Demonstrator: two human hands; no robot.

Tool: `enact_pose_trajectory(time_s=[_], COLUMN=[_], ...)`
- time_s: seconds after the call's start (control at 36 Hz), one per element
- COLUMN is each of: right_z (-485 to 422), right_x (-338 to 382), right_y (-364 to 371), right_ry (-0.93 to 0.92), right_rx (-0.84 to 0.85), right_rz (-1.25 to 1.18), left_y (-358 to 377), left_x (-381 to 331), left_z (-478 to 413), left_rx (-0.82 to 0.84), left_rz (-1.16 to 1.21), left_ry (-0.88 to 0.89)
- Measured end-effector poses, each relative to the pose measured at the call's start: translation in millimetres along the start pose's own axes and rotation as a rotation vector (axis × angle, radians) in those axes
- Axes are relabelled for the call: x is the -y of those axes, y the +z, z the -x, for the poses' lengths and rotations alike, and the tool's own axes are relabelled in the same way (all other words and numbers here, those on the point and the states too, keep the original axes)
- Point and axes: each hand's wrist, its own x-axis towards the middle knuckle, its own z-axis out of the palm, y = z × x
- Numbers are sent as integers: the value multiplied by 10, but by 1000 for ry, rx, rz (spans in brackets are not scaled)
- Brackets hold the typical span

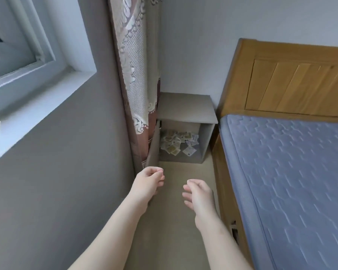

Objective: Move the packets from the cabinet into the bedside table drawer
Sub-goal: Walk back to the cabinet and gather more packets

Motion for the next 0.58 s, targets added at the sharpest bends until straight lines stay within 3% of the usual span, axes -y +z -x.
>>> enact_pose_trajectory(time_s=[0.14,0.58], right_z=[-807,-3927], right_x=[205,1239], right_y=[-4,59], right_ry=[60,136], right_rx=[-38,8], right_rz=[-29,135], left_y=[335,1420], left_x=[-222,-804], left_z=[-840,-3555], left_rx=[41,-95], left_rz=[-26,15], left_ry=[-33,-153])
